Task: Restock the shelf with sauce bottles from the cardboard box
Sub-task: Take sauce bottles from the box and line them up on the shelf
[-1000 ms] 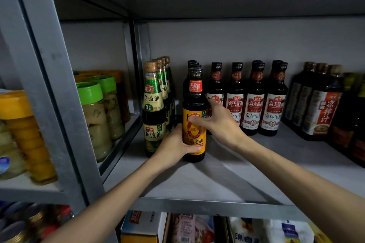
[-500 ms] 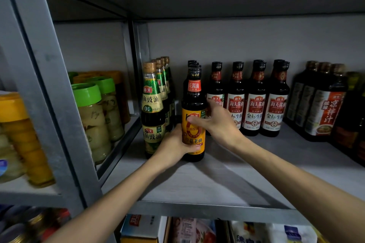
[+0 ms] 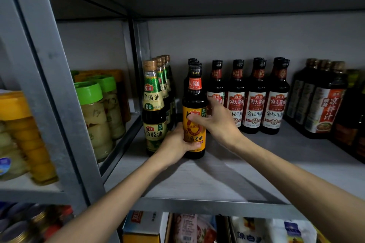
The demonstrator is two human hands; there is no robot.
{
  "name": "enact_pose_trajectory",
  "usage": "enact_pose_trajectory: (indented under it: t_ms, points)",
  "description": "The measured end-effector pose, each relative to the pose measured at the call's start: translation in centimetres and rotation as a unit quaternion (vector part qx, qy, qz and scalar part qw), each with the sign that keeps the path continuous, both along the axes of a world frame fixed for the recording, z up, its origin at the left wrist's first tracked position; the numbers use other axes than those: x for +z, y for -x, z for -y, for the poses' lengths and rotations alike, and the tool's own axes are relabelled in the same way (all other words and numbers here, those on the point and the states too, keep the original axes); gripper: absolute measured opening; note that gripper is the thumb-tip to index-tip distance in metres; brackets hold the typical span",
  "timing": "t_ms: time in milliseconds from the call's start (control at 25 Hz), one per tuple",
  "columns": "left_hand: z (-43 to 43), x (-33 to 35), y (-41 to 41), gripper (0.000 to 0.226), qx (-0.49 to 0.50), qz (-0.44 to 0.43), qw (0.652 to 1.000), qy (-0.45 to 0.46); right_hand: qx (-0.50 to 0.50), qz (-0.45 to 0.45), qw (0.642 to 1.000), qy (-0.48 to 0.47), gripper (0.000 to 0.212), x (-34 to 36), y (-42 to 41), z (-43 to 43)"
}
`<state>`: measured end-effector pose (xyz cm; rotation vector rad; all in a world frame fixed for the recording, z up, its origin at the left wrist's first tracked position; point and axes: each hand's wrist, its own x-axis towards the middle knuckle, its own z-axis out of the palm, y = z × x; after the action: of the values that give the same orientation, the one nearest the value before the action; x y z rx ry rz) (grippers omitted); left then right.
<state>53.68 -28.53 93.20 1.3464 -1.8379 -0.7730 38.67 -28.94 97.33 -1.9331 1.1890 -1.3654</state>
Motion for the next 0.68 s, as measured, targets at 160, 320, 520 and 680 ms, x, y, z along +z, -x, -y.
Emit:
enact_pose_trajectory:
  t_ms: [160, 320, 520, 680]
  points:
    - [-0.5, 0.1, 0.1, 0.067, -0.008, -0.013, 1.0, -0.012, -0.003, 0.006, 1.0, -0.001, 0.055, 0.0, -0.3, -0.4]
    - [-1.3, 0.2, 0.2, 0.069, -0.001, -0.011, 1.0, -0.007, -0.002, 0.015, 1.0, -0.017, 0.057, 0.5, -0.6, -1.4]
    - [-3.0, -0.1, 0.5, 0.077, 0.064, 0.044, 0.997, 0.004, 0.015, -0.059, 0.997, -0.056, 0.071, 0.8, 0.3, -3.4]
    - [-6.1, -0.3, 1.4, 0.085, 0.133, 0.12, 0.981, 0.074, -0.071, -0.079, 0.992, -0.063, 0.063, -1.0, 3.4, -6.3]
